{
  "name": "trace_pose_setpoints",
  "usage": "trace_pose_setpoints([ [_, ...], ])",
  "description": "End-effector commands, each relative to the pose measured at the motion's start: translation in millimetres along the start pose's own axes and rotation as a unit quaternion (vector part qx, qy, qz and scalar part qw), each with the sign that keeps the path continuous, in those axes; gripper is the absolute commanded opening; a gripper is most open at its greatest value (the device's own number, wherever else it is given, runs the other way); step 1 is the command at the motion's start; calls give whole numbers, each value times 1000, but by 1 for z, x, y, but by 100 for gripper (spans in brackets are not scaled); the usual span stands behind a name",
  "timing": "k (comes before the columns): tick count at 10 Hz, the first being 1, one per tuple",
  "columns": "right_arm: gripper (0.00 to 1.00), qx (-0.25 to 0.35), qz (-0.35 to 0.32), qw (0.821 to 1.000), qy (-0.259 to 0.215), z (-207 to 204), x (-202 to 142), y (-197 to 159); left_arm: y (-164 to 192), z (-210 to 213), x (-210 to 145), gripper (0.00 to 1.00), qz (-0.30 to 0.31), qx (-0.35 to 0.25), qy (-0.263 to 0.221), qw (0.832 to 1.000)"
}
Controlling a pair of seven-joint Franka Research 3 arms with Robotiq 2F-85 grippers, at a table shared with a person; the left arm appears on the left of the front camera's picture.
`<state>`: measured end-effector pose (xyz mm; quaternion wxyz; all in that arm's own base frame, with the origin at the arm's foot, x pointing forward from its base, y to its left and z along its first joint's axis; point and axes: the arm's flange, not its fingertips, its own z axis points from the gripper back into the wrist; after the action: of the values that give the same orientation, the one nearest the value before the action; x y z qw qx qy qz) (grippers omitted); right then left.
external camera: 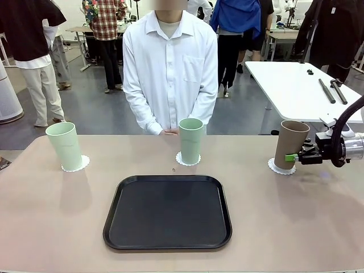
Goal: Place coasters on the table and set cups on them.
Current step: Take one Reusable plastic cup from the Flat Tray and place it on a coaster set by the human.
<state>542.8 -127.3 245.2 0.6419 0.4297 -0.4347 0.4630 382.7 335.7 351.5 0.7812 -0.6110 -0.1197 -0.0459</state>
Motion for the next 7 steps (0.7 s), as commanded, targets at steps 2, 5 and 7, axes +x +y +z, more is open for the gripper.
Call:
trace_pose_setpoints([
  [2, 82, -6, 8, 1000, -3, -4, -6, -10, -2, 1, 0, 100, 4, 6, 0, 1000],
  [5, 82, -1, 3, 1000, 1, -7, -16, -15, -2, 1, 0, 100, 4, 6, 0, 1000],
  [7, 82, 0, 5, 1000, -1, -8, -17, -16, -2, 1, 0, 100, 4, 6, 0, 1000],
])
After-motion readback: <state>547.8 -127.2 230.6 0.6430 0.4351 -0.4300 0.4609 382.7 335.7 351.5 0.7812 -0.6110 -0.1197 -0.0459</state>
